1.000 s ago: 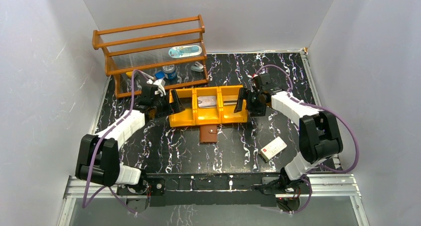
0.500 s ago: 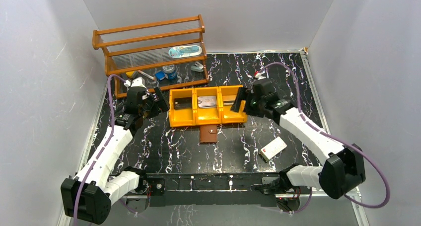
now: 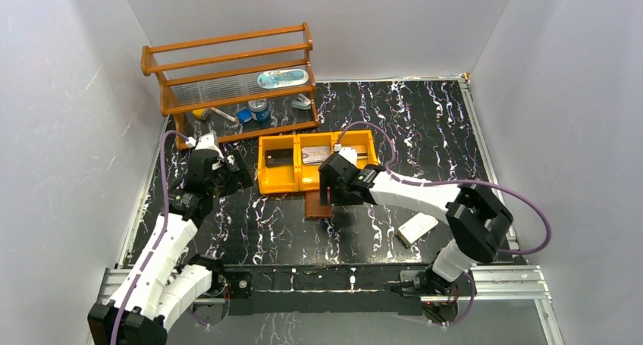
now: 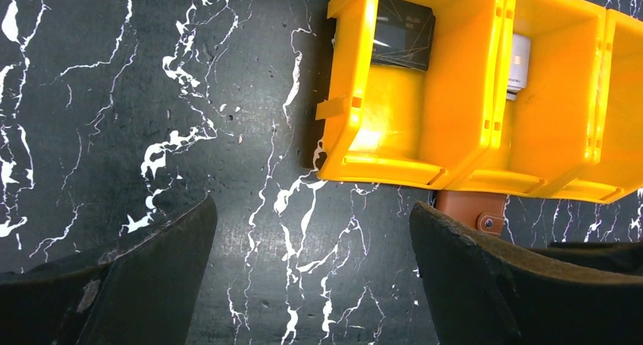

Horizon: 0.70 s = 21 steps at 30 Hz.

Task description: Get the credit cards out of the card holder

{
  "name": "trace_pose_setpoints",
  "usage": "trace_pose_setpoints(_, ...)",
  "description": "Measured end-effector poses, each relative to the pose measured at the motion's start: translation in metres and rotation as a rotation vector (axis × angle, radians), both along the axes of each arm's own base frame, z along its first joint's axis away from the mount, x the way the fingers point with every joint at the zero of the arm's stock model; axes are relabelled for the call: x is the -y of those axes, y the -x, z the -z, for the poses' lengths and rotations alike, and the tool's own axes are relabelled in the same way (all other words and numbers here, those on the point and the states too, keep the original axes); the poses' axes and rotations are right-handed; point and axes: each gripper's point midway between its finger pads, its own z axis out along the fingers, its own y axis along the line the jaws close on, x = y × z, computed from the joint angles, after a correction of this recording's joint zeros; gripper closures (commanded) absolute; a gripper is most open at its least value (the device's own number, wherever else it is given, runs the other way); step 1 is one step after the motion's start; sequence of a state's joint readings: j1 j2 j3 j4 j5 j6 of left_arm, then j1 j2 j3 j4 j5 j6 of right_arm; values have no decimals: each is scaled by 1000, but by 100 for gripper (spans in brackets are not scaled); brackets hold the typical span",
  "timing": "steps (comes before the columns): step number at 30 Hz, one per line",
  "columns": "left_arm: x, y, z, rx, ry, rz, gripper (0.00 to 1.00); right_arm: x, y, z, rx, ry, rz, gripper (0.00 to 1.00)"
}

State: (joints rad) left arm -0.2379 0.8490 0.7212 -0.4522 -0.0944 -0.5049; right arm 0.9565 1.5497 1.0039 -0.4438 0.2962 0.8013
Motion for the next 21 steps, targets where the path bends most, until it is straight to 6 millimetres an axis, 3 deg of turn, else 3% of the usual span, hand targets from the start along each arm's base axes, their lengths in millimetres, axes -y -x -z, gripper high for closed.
trace_pose_setpoints(8,-5,2,0,17,-25,-6,2,-25,-20,9,28,48,14,34)
trace_pose_setpoints(14,-5,1,5,-4,-33,-2,2,-30,-18,34,-8,98,5,47)
trace_pose_setpoints(17,-5,1,6,-7,-34,-2,2,-31,-16,33,-5,97,3,59)
trace_pose_setpoints(21,-5,1,6,-7,-34,-2,2,-28,-9,33,1,81,-2,67)
